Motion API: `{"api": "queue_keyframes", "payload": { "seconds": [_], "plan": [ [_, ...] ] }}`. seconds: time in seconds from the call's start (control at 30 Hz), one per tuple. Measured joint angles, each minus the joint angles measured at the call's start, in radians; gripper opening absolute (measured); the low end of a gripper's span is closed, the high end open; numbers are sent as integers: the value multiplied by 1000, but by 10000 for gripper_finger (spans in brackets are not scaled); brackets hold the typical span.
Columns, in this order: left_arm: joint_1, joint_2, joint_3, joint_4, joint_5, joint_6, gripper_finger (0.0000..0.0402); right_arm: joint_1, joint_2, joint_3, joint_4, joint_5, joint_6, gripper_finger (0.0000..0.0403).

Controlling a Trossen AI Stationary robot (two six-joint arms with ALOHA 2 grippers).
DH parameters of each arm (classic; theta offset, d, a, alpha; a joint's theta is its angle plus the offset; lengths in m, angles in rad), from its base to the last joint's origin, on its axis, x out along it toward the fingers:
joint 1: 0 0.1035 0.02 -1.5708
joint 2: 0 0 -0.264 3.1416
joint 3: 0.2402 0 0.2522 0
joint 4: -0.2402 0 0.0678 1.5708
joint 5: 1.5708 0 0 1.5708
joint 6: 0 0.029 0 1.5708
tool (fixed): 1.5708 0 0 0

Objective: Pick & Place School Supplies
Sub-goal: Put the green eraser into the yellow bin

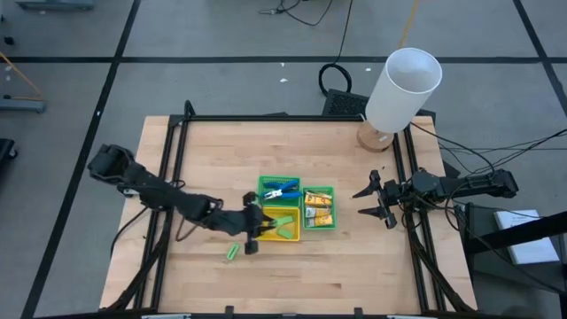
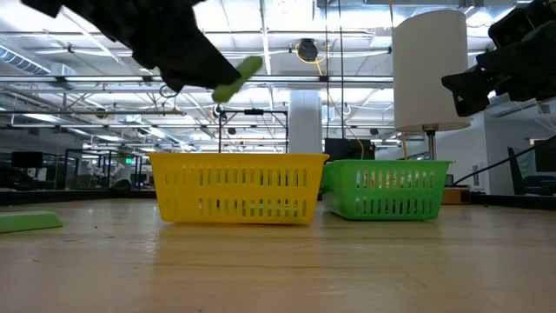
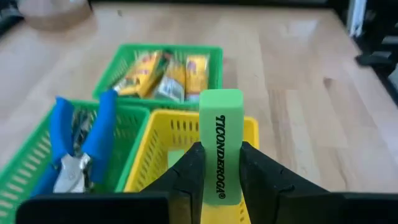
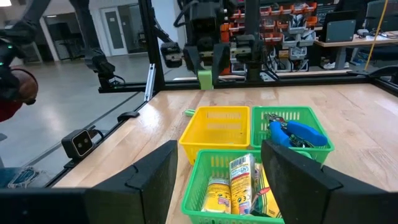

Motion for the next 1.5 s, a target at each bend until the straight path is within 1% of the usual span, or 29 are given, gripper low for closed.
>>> {"api": "queue_keyframes", "payload": {
  "seconds": [0.17, 0.23, 0.33, 0.43, 0.57, 1.2, 1.5],
  "plan": [
    [27, 86, 76, -89, 65, -48, 85, 0, 0, 0, 0, 0, 0, 226],
    [36, 120, 93, -132, 69, -75, 85, 0, 0, 0, 0, 0, 0, 226],
    [52, 157, 103, -193, 80, -151, 85, 0, 0, 0, 0, 0, 0, 226],
    [70, 182, 103, -237, 113, -238, 85, 0, 0, 0, 0, 0, 0, 226],
    [79, 192, 103, -241, 127, -273, 85, 0, 0, 0, 0, 0, 0, 226],
    [79, 192, 103, -218, 120, -281, 86, 0, 0, 0, 0, 0, 0, 226],
    [79, 192, 103, -167, 119, -280, 86, 0, 0, 0, 0, 0, 0, 226]
  ]
}}
